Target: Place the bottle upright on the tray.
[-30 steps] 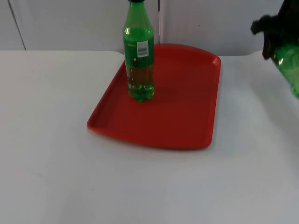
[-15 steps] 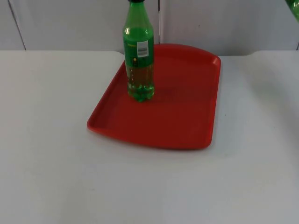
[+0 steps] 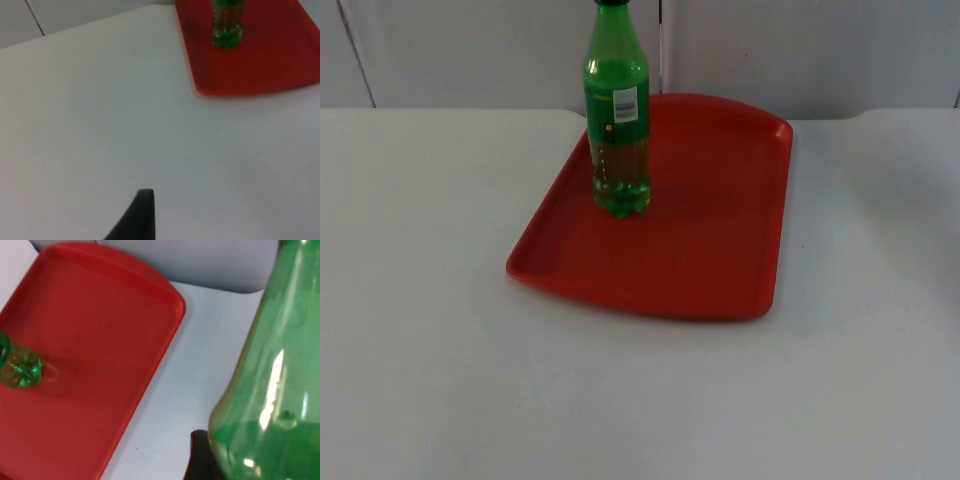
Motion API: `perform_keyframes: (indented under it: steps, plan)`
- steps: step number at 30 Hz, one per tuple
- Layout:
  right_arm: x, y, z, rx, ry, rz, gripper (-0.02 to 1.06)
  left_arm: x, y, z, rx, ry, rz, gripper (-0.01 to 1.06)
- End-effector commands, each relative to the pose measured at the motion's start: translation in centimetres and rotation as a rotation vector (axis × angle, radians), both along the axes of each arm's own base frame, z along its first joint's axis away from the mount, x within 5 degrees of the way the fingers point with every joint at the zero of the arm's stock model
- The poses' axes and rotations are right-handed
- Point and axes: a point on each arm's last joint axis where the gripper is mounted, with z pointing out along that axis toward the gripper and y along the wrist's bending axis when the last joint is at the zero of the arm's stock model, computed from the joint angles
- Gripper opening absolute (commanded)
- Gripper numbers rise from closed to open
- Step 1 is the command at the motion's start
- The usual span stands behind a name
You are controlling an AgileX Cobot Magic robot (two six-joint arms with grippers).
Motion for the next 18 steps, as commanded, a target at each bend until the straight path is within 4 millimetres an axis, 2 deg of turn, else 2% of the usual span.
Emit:
perform_keyframes:
  steps: [1, 4, 7, 9, 14, 18]
  plan:
    - [-2.0, -0.3, 0.6, 0.017, -0.100, -0.001, 0.00, 0.0, -0.1, -0.1, -0.007, 0.003, -0.005, 1.05]
    - [-3.1, -0.4, 0.5, 0.039, -0.171, 0.002, 0.00, 0.0, -0.1, -0.1, -0.007, 0.003, -0.005, 1.05]
    - [-4.5, -0.5, -0.6, 0.066, -0.265, 0.013, 0.00, 0.0, -0.1, -0.1, -0.007, 0.003, -0.005, 1.05]
    - [-4.9, -0.5, -0.8, 0.077, -0.305, 0.018, 0.00, 0.0, -0.1, -0.1, -0.007, 0.003, -0.005, 1.05]
    - [-5.7, -0.6, -2.7, 0.100, -0.376, 0.020, 0.00, 0.0, -0.1, -0.1, -0.007, 0.003, -0.005, 1.05]
    - [-6.0, 0.5, -3.8, 0.066, -0.429, 0.072, 0.00, 0.0, -0.1, -0.1, -0.007, 0.003, -0.005, 1.05]
